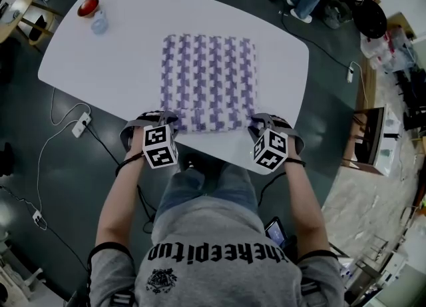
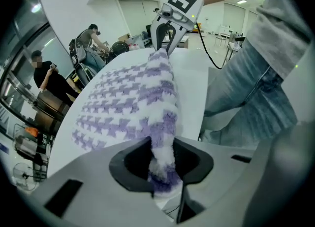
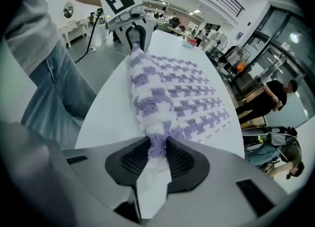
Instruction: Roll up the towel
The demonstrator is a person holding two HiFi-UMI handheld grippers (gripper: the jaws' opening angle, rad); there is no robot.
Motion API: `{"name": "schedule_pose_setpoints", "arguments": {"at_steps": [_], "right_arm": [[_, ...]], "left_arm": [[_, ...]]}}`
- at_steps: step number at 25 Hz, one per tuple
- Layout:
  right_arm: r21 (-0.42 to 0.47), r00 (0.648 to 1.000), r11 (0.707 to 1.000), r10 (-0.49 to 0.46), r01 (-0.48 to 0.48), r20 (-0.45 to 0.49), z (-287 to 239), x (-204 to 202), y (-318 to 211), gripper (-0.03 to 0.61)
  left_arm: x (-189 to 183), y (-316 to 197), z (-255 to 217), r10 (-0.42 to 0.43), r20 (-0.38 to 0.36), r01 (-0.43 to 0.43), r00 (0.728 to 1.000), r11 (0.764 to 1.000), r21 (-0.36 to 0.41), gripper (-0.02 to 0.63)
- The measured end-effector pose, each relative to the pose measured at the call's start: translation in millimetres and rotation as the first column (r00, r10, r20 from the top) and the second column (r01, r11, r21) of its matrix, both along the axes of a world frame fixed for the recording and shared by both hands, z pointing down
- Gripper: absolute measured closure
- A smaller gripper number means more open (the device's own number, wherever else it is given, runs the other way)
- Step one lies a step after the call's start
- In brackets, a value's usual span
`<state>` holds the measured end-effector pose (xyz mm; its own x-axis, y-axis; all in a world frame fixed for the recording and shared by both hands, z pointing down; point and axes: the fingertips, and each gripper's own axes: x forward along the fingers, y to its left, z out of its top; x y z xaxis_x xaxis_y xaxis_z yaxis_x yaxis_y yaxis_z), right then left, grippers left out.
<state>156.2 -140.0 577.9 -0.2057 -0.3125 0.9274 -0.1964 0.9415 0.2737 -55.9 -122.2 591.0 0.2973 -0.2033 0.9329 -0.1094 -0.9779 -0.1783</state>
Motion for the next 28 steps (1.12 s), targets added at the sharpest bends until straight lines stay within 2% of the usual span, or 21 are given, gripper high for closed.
{"name": "schedule_pose_setpoints", "arguments": {"at_steps": [4,9,15,19,28], "right_arm": [[-0.053,1.000,0.999,-0.002,0.003,0.030,3.2,0.1,-2.6,0.480],[-0.175,0.998,0.985,0.007,0.004,0.064,3.2,-0.8,-5.9,0.480],[-0.232,0.986,0.969,0.111,-0.080,0.128,-8.2,-5.7,-16.1,0.479],[-0.229,0.977,0.968,0.143,-0.105,0.157,-9.0,-3.4,-24.6,0.479],[-0.159,0.976,0.979,0.152,-0.127,0.157,-18.1,-5.0,-65.5,0.476]], "left_arm": [[0.1,-3.8,4.0,0.024,-0.009,-0.025,1.000,0.999,-0.045,0.511],[-1.4,-7.7,4.1,0.062,-0.052,-0.070,0.997,0.985,-0.160,0.510],[-5.0,-10.7,-5.6,0.108,-0.064,-0.119,0.992,0.967,-0.223,0.500],[-4.1,-25.8,-7.1,0.082,-0.081,-0.099,0.993,0.969,-0.225,0.489],[-6.8,-65.9,-14.3,0.036,-0.083,-0.051,0.996,0.981,-0.185,0.482]]}}
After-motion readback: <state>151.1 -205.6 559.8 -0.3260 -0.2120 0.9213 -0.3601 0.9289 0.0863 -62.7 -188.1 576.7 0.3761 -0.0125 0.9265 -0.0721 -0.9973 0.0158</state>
